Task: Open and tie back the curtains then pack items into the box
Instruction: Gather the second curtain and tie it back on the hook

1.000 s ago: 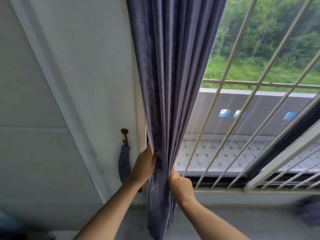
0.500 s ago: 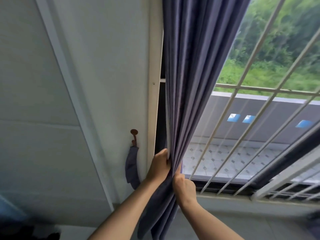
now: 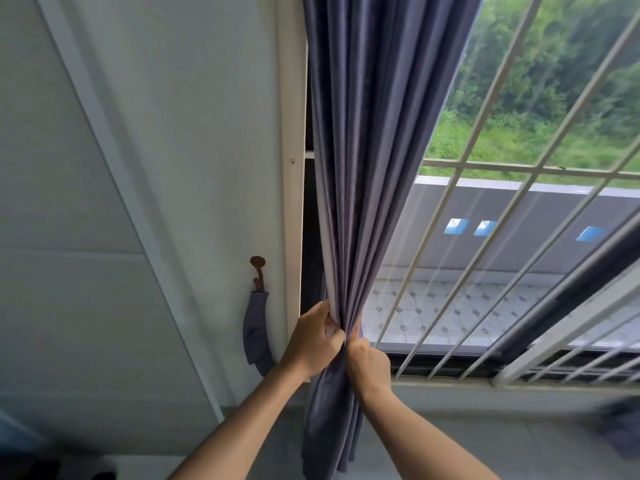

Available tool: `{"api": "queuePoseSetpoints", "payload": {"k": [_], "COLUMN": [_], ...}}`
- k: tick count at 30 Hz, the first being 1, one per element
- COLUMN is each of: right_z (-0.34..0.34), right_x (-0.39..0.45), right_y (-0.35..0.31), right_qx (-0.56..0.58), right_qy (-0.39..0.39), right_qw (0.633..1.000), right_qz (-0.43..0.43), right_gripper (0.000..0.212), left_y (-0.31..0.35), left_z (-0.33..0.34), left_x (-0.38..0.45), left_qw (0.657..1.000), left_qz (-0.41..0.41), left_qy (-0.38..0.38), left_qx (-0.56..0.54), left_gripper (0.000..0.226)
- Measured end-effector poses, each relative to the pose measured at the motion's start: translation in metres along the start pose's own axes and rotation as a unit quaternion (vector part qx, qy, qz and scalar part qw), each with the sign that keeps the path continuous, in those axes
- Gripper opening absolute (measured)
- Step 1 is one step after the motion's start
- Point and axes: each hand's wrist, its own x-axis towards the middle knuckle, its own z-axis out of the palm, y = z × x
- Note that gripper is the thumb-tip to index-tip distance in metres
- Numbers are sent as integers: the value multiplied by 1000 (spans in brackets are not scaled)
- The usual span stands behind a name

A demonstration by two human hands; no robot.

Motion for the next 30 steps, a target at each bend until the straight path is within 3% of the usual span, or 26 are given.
{"api": "queuePoseSetpoints", "payload": {"k": [3, 5, 9, 17, 20, 22, 24, 27, 30], "right_z": [0, -10, -7, -10, -20, -29, -36, -42, -47], "right_x": [-2, -4, -8, -6, -2, 6, 19, 37, 43], "right_y": [0, -1, 8, 14, 14, 22, 34, 49, 48], "right_qx": [2, -9, -17, 103, 315, 437, 497, 577, 573], "right_qy": [-13, -35, -38, -101, -162, -118, -84, -161, -216], "right_qw": [1000, 999, 999, 989, 935, 891, 862, 798, 790], "right_qz": [18, 20, -23, 21, -3, 15, 53, 59, 29], "right_gripper": [60, 67, 70, 88, 96, 77, 62, 80, 61], "left_y": [5, 8, 10, 18, 14, 9, 3, -5, -7], "left_z": [4, 7, 13, 12, 6, 1, -3, -6, -10], "left_x": [-2, 0, 4, 12, 15, 17, 19, 20, 21], "left_qw": [1000, 999, 996, 996, 994, 995, 995, 993, 994], "left_qz": [-5, -26, -42, -37, -37, -46, -47, -47, -42], "left_qy": [7, 34, 57, 58, 63, 58, 29, -6, -19], "left_qx": [5, 33, 61, 59, 79, 74, 80, 107, 104], "left_gripper": [34, 41, 33, 23, 20, 18, 18, 19, 22]}}
